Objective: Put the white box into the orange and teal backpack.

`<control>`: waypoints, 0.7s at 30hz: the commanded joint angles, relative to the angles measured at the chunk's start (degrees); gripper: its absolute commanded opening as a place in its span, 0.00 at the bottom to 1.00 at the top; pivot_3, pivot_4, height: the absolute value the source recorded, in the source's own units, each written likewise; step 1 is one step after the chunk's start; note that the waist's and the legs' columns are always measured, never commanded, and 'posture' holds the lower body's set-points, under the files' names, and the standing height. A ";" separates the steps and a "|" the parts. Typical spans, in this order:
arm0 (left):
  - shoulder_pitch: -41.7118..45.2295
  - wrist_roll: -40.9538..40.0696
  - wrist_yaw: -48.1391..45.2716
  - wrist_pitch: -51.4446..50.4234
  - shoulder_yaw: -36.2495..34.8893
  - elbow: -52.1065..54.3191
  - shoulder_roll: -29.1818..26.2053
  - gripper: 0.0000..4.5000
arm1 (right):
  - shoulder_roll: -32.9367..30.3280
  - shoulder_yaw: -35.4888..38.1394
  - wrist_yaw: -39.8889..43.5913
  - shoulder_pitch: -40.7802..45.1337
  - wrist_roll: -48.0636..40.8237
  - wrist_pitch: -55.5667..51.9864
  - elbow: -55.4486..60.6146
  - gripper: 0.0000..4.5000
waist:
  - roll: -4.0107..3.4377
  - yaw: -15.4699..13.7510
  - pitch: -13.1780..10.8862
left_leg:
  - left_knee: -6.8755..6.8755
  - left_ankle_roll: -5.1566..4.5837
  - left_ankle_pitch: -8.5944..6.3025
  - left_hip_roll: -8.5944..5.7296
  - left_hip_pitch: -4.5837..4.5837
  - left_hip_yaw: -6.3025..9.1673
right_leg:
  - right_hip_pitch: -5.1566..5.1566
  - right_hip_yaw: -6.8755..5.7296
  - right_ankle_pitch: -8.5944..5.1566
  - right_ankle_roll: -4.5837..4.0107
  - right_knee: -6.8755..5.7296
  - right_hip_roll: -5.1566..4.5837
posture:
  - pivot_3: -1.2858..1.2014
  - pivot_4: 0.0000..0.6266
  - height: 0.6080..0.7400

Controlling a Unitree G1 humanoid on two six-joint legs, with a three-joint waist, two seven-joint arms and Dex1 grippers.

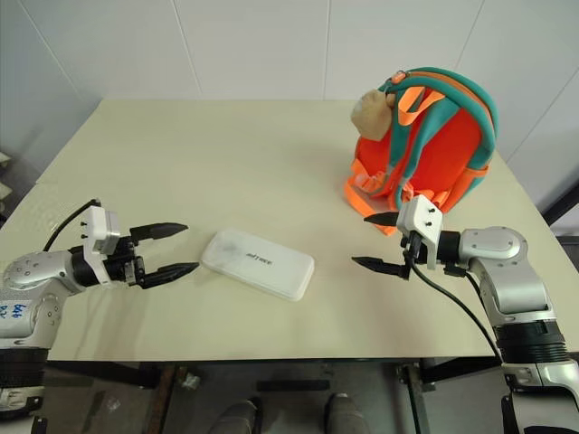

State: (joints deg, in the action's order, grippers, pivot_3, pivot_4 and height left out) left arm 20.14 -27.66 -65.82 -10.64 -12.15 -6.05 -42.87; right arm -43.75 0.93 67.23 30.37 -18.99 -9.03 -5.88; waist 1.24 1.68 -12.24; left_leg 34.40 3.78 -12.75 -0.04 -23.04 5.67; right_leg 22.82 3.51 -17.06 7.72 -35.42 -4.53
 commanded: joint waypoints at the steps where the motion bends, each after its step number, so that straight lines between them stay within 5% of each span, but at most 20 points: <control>1: 0.95 0.24 0.21 1.65 -0.47 0.53 0.06 1.00 | 0.14 1.02 -0.76 1.18 -0.03 0.38 0.59 1.00 | 0.00 0.02 0.00 | 0.01 0.00 0.00 0.00 0.00 0.00 | 0.00 0.00 0.00 0.00 -0.01 0.00 | 0.52 0.24 1.00; 5: 0.63 0.64 0.72 2.84 -0.57 0.07 0.35 1.00 | 1.43 0.25 -1.32 1.67 0.43 1.09 -0.85 1.00 | 0.00 0.04 0.00 | 0.08 0.00 0.00 0.00 0.00 0.00 | 0.00 0.00 0.00 0.00 -0.07 0.00 | 0.52 0.24 1.00; 9: 1.78 1.25 -0.58 5.20 -0.79 -2.69 -0.13 0.86 | 3.14 -1.17 -0.88 1.98 1.16 1.28 -2.28 0.80 | 0.00 -0.01 0.00 | 0.19 0.00 0.00 0.00 0.00 0.01 | 0.00 0.00 0.00 0.00 -0.15 0.01 | 0.52 0.24 1.00; 19: 10.24 7.29 -1.65 13.41 0.51 -20.39 -2.33 0.15 | 7.49 -5.59 -0.10 -2.67 3.17 4.94 -0.85 0.02 | 0.00 0.04 0.00 | 0.28 0.00 0.00 -0.03 -0.01 0.02 | 0.00 -0.01 0.01 0.02 -0.22 0.02 | 0.52 0.24 1.00; 21: 11.62 8.46 -1.41 13.74 1.09 -23.17 -2.17 0.00 | 8.16 -6.29 -0.04 -3.63 3.39 5.15 -0.17 0.00 | 0.00 0.02 0.00 | 0.28 0.00 0.00 -0.03 -0.01 0.02 | 0.00 0.00 0.01 0.03 -0.24 0.02 | 0.52 0.24 1.00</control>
State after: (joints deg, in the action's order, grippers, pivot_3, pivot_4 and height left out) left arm 30.33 -19.90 -67.22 1.96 -10.70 -28.28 -43.99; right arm -36.00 -5.16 67.10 27.28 -15.29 -4.96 -8.80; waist 1.24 1.71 -12.24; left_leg 34.70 3.78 -12.75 -0.06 -23.05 5.70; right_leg 22.82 3.50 -17.04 7.74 -35.69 -4.50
